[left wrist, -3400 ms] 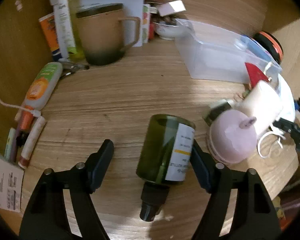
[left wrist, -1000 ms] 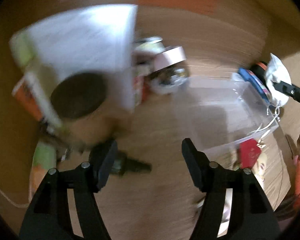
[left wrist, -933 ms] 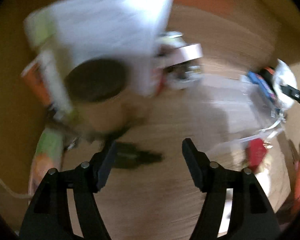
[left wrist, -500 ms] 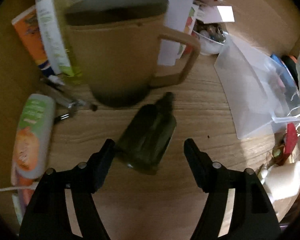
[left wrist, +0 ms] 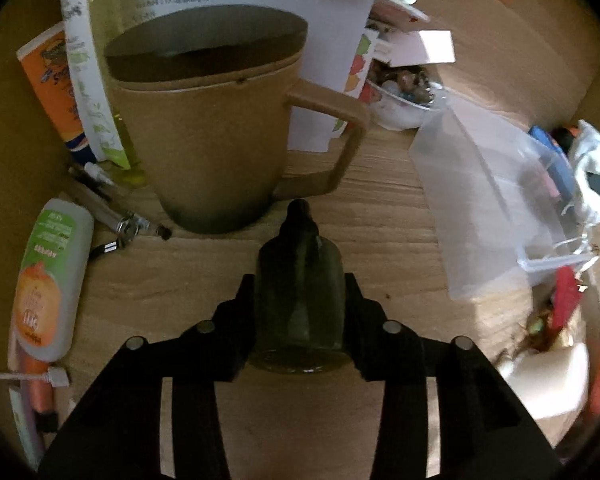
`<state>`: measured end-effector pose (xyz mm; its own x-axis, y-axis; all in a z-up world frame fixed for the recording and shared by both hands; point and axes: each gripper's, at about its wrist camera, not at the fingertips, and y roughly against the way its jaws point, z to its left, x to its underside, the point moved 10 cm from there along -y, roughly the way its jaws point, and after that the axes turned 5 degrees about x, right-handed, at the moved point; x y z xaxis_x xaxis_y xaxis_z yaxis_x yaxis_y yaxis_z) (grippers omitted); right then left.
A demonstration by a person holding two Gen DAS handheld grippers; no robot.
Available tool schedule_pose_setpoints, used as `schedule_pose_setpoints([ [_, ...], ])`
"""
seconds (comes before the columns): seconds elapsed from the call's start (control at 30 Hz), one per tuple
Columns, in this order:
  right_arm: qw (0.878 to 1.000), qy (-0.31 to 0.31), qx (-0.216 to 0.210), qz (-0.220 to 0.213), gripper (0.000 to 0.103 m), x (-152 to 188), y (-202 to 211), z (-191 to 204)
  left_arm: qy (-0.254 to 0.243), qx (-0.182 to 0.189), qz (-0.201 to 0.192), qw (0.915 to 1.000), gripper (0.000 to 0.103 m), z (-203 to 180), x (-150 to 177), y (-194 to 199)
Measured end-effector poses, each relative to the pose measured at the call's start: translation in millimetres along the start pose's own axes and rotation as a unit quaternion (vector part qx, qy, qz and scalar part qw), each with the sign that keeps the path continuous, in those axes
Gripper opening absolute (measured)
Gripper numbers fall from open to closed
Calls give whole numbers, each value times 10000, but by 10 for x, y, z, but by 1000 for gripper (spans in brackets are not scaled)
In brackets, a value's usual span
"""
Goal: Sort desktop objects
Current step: 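Carry the green bottle and white pouch with both grippers over the clear bin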
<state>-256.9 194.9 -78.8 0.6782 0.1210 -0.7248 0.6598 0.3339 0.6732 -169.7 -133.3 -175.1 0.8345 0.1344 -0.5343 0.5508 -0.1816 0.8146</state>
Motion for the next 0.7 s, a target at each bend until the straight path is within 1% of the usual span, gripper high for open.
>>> schedule_pose_setpoints([
  [0.1, 10000, -2, 33, -41, 55, -9, 3, -6, 17, 104, -180, 9998, 40, -79, 23, 210],
  [0.17, 9999, -28, 77, -97, 55, -26, -2, -20, -12, 196, -280, 9994, 40, -185, -45, 336],
  [0.23, 9999, -39, 108, -117, 55, -37, -13, -25, -104, 310, -382, 9987, 40, -318, -186, 417],
  [0.3, 9998, -35, 182, -114, 55, -27, -48, -36, -263, 388, -473, 9978, 40, -532, -361, 437],
  [0.37, 9997, -23, 221, -97, 55, 1, -85, -50, -395, 475, -523, 9967, 40, -646, -490, 473],
  [0.43, 9997, -32, 227, -28, 55, 39, -135, -69, -552, 587, -553, 9952, 40, -839, -597, 455],
  [0.47, 9997, -29, 233, 22, 55, 64, -168, -78, -607, 637, -548, 9946, 40, -928, -635, 517],
  [0.6, 9992, 98, 377, 125, 55, 152, -257, -104, -849, 819, -463, 9919, 40, -1286, -781, 350],
  [0.7, 9992, 131, 325, 195, 55, 202, -316, -111, -939, 910, -334, 9909, 40, -1453, -873, 123],
])
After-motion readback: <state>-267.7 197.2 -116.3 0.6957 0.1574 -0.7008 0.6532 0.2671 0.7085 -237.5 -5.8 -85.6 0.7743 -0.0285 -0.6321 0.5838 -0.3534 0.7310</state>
